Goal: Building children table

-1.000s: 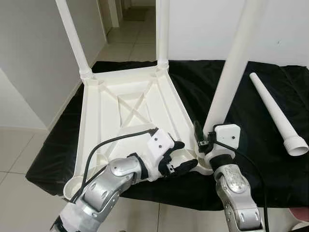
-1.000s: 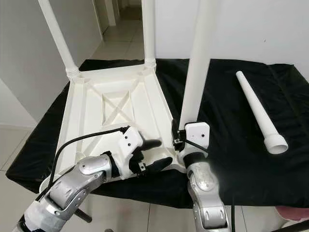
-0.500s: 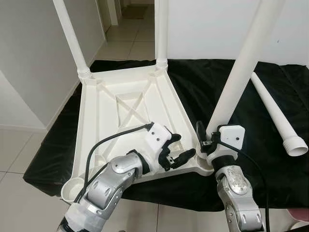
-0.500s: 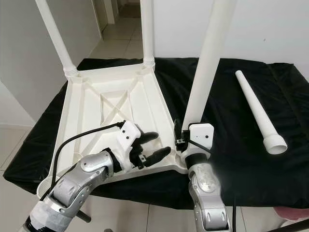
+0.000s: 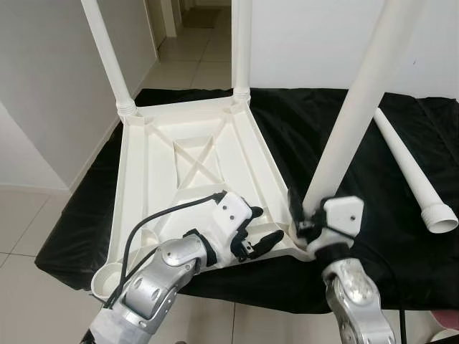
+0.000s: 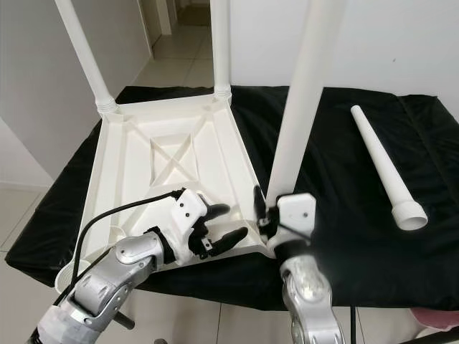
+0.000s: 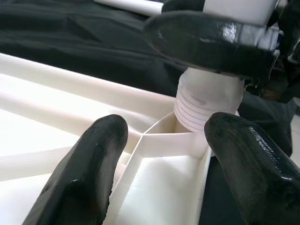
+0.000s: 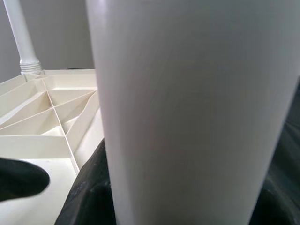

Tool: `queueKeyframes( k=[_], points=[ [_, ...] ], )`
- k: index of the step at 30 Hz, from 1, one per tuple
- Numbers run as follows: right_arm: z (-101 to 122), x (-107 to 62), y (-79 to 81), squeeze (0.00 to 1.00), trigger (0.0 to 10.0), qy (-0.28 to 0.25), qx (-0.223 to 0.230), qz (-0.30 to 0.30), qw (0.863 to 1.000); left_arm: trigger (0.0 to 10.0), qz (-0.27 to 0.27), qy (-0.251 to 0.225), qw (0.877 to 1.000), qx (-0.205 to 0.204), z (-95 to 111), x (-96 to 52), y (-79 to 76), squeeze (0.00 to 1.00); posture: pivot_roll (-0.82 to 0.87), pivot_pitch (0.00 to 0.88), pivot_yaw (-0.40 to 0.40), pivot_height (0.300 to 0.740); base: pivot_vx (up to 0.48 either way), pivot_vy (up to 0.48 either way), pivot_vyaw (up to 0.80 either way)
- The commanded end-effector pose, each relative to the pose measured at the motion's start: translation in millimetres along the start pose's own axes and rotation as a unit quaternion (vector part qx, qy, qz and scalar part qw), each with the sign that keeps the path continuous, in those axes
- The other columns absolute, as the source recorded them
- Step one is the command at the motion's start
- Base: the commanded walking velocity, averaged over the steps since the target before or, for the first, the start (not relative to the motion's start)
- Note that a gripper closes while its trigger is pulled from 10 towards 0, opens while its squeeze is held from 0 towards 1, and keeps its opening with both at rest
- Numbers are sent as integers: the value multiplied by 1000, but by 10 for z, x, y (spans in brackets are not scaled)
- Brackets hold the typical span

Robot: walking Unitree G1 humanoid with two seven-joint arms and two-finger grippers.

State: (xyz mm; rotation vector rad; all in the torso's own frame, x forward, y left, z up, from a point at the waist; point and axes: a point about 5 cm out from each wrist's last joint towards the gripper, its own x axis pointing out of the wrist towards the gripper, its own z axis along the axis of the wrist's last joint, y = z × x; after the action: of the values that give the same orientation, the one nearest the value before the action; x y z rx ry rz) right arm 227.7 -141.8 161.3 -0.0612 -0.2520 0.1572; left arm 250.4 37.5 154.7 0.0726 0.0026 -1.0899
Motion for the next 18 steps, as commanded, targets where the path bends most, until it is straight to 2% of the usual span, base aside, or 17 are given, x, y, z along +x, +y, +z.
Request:
queueKeyframes(
  k=[1, 8, 13, 14, 18],
  points=[
    [-60, -48, 18, 0, 10000, 12, -7, 11, 1000, 10000, -32, 6, 999, -8, -23, -32, -48, 0, -120, 58, 61, 740, 0, 0, 0],
    [-254, -89, -48, 0, 10000, 43, 0, -3, 999, 10000, -56, 17, 998, -9, -59, -91, -79, 0, -117, 57, 67, 740, 0, 0, 0],
    [-314, -97, -51, 0, 10000, 49, -2, 5, 999, 10000, -55, 21, 998, -7, -70, -115, -73, 0, -111, 59, 72, 740, 0, 0, 0],
    [-316, -95, -34, 0, 10000, 42, -25, 28, 998, 10000, -53, 23, 998, -8, -69, -125, -67, 0, -111, 59, 75, 740, 0, 0, 0],
    [-329, -110, -6, 0, 10000, 36, -51, 60, 996, 10000, -52, 25, 998, -6, -69, -133, -66, 0, -108, 59, 77, 740, 0, 0, 0]
  ],
)
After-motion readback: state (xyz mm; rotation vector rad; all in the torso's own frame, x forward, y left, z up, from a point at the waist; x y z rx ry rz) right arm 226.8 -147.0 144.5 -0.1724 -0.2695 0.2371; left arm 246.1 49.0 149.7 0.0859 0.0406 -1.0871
